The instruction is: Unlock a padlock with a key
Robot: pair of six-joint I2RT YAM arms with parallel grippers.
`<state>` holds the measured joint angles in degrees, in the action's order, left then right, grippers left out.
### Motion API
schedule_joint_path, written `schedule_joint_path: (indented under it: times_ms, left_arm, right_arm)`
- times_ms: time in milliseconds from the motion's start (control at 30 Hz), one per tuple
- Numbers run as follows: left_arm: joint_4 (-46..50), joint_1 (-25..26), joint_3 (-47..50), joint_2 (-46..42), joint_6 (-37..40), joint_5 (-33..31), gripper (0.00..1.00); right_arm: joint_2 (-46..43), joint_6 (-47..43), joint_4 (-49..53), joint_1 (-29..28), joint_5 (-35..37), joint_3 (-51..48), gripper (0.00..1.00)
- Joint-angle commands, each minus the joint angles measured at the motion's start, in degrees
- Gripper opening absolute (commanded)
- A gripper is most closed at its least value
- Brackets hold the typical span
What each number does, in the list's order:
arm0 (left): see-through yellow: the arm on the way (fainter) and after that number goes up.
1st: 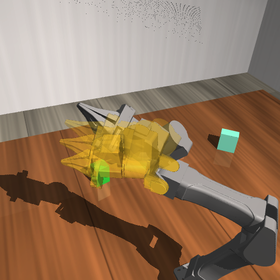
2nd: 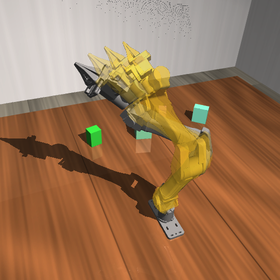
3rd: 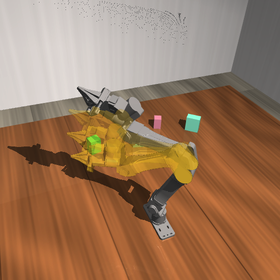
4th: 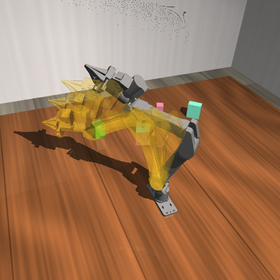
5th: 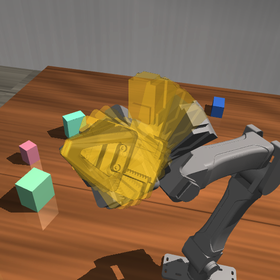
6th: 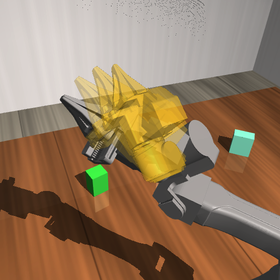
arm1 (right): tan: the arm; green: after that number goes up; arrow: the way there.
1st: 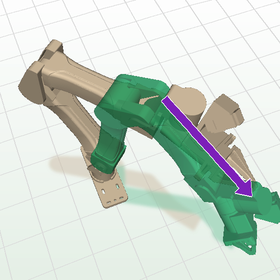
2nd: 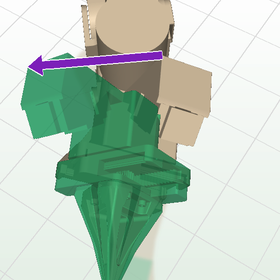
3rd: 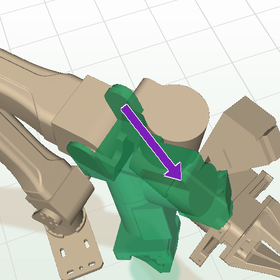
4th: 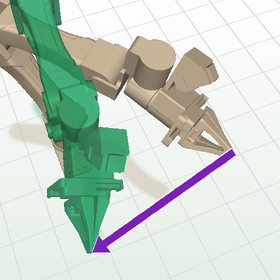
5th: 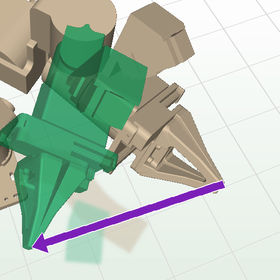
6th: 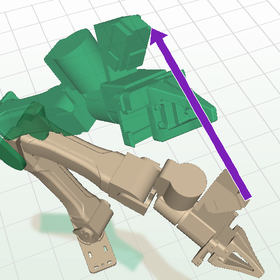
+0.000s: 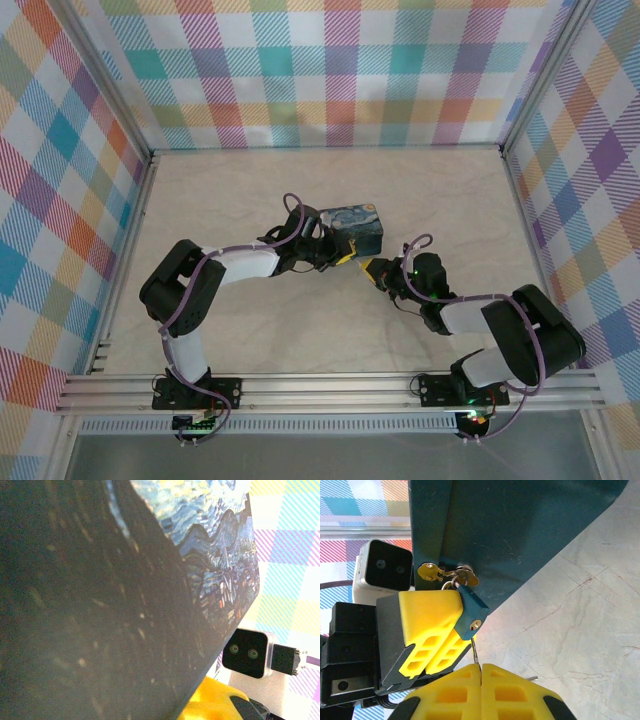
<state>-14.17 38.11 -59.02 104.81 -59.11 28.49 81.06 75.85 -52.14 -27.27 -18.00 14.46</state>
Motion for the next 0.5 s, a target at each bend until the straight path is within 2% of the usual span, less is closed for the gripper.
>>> schedule_joint_path:
  times_ms: [0,467]
  left_arm:
    - [-4.3,0.1,0.4,-2.0,-1.0,1.1,0.04]
    - [-5.0,0.1,1.1,-2.0,-1.4,1.4,0.04]
  right_arm:
    - [0.5,-0.9,-1.3,-0.4,0.4,0.5,0.00]
    - [2.9,-0.3,-4.2,-0.4,0.3,1.8,0.00]
